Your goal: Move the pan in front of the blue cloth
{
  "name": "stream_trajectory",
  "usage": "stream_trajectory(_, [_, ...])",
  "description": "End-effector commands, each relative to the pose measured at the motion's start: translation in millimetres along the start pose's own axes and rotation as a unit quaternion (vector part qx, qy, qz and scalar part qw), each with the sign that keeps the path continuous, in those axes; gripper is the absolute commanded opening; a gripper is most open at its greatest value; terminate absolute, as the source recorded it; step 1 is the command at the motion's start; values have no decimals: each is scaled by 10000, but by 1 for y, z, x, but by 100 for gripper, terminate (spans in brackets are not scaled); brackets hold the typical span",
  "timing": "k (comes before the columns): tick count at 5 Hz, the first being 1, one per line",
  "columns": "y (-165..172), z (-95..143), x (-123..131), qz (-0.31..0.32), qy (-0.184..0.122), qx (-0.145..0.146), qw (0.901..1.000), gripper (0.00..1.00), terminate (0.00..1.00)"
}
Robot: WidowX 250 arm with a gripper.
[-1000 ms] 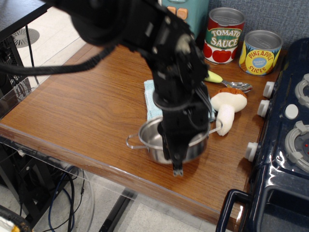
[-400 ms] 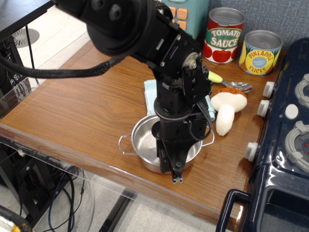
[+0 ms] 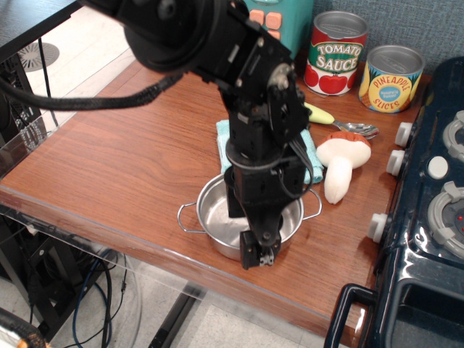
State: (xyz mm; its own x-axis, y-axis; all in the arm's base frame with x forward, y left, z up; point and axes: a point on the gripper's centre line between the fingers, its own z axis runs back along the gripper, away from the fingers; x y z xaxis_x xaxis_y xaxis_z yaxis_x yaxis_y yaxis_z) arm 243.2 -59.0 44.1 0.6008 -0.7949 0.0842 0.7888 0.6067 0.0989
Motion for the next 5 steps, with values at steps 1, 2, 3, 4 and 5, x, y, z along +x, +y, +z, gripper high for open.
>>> stream_trajectory(1, [18,63,14,-122,-588,129,9981,100,0])
stream_trajectory(2, [18,63,14,-122,-588,129,9981,100,0])
stream_trajectory(3, [18,63,14,-122,-588,129,9981,100,0])
stream_trajectory(4, [18,63,14,-122,-588,129,9981,100,0])
stream_trajectory(5, [18,63,14,-122,-588,129,9981,100,100])
